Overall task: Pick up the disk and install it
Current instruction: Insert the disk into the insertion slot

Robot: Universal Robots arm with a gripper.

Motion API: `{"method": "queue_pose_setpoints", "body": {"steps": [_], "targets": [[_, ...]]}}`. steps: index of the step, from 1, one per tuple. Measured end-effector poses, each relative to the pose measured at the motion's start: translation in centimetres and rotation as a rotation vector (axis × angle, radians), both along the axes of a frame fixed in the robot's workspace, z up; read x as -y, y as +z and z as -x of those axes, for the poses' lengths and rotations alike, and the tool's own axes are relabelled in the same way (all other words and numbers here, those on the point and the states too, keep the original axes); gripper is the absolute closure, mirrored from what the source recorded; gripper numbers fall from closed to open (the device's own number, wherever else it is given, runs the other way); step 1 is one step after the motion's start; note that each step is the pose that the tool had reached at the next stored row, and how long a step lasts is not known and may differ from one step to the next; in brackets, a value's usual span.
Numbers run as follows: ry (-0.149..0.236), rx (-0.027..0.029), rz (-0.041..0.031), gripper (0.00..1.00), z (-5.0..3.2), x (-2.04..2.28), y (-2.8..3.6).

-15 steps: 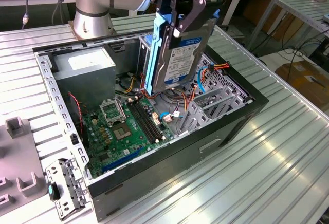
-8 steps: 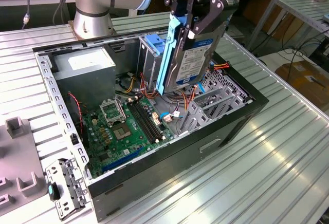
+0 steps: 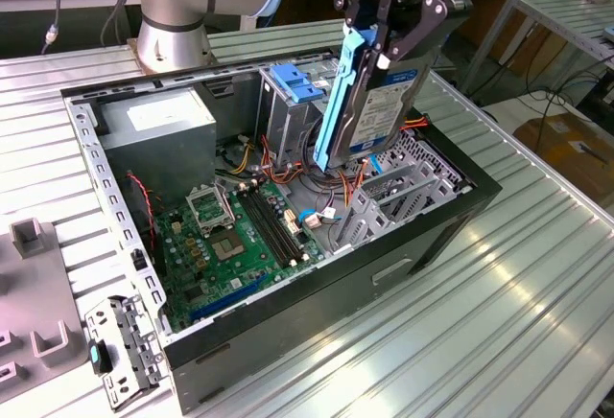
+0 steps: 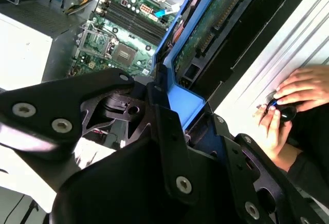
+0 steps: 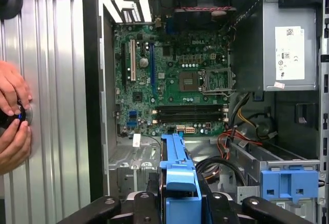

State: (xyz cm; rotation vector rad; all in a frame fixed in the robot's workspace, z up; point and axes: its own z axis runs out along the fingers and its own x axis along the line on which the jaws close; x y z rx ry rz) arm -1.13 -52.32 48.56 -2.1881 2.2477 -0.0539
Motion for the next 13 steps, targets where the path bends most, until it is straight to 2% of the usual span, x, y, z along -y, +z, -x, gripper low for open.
{"method": "queue_pose_setpoints", "body": {"steps": [2,4,6,13], "targets": [[0.0,0.0001,0.0003,0.63,-0.07,0.71,-0.06],[-0.001,-0.0001,0.0,0.63,-0.24,1.21,-0.17],[-0.001,-0.0002,-0.0001,0.63,-0.57,1.39,-0.28],[-0.001,-0.0013,0.0001,0.63,-3.06,1.65,-0.78]]}}
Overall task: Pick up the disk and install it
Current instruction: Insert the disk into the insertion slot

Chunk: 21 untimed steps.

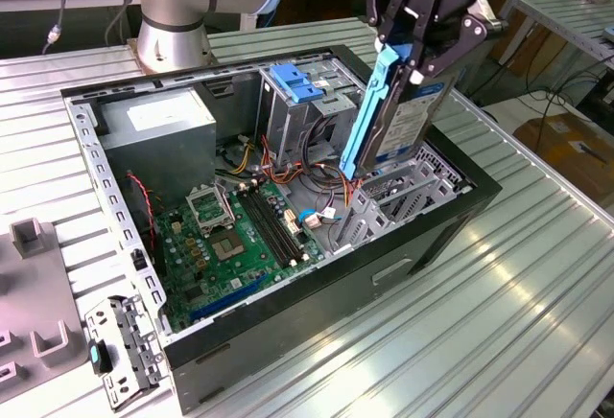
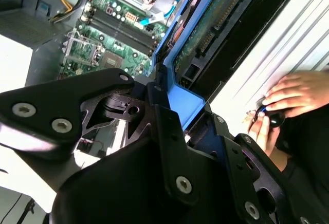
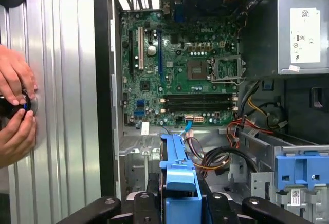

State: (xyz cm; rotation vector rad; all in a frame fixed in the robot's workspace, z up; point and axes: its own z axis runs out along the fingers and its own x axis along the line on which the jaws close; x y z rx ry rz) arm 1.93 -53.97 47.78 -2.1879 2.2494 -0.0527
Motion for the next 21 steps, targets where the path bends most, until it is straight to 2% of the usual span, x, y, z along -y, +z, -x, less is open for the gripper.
{"method": "queue_pose_setpoints", "body": {"steps": [3,7,9,11,16,21], "targets": [[0.0,-0.0004,0.0001,0.63,-1.17,0.05,-0.17],[0.0,-0.0005,0.0002,0.63,-2.07,0.3,-0.49],[-0.001,-0.0005,0.0,0.63,-2.22,0.63,-0.74],[-0.002,-0.0005,-0.0003,0.63,-2.39,1.27,-1.17],[-0.002,-0.0056,0.0001,0.63,-2.73,1.27,-1.95],[-0.002,-0.0083,0.0001,0.63,-3.05,1.28,-2.29]]}}
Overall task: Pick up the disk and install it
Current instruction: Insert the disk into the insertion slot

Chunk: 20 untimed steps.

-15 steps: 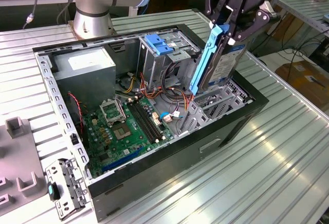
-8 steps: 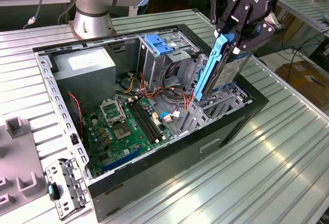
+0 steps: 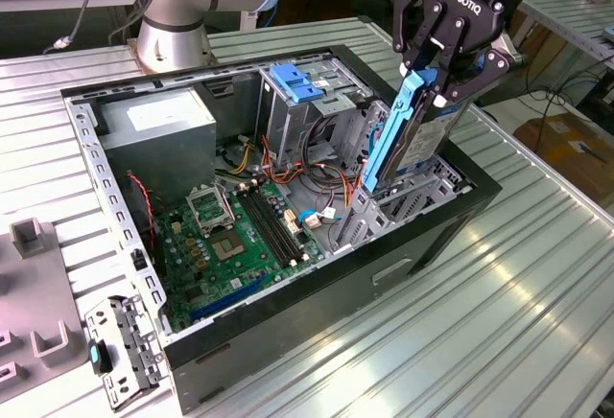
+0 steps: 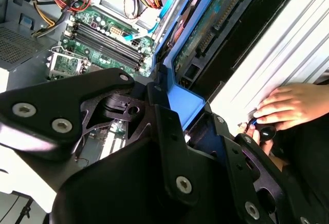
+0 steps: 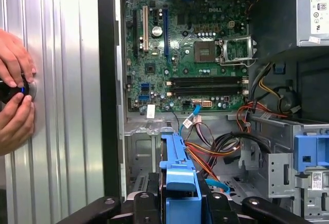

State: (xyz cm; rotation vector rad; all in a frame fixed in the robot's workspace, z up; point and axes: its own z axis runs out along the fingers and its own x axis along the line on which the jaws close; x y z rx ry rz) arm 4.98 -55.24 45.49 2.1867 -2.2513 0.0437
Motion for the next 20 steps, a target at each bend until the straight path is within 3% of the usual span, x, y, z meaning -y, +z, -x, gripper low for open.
{"method": "queue_pose_setpoints", "body": {"steps": [20], "targets": [[0.0,-0.0093,0.0002,0.63,-0.21,0.02,-1.17]]}}
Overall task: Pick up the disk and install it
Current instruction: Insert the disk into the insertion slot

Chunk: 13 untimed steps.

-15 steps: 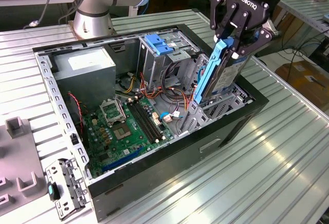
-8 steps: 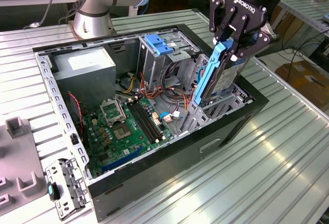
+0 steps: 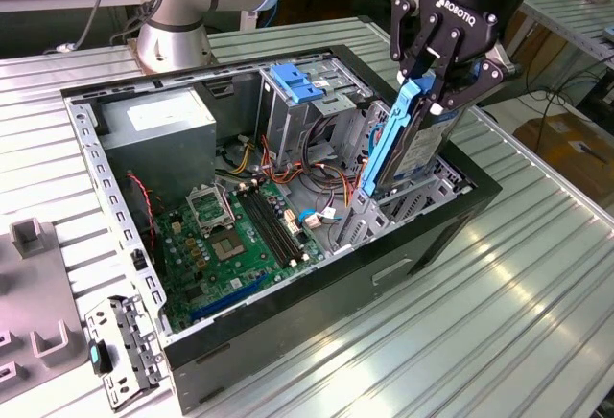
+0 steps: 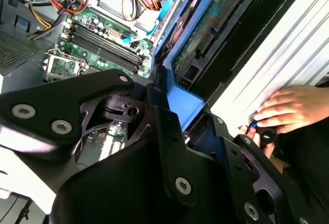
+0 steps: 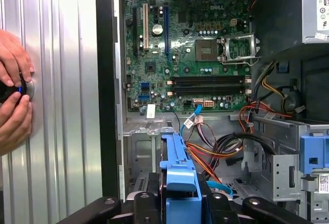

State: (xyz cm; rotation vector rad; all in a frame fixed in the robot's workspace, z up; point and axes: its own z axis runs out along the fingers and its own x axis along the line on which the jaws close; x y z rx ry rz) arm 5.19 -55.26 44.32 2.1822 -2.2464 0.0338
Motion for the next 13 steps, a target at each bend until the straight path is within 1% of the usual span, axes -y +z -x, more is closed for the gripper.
{"method": "queue_pose_setpoints", "body": {"steps": [4,7,9,13], "targets": [[0.0,0.0,-0.0002,0.63,-0.02,0.0,0.01],[0.0,0.0002,-0.0013,0.63,-0.06,0.02,0.22],[0.0,0.0,-0.0001,0.63,-0.11,0.0,0.44],[0.0,0.0,-0.0003,0.63,-0.13,0.01,0.48]]}}
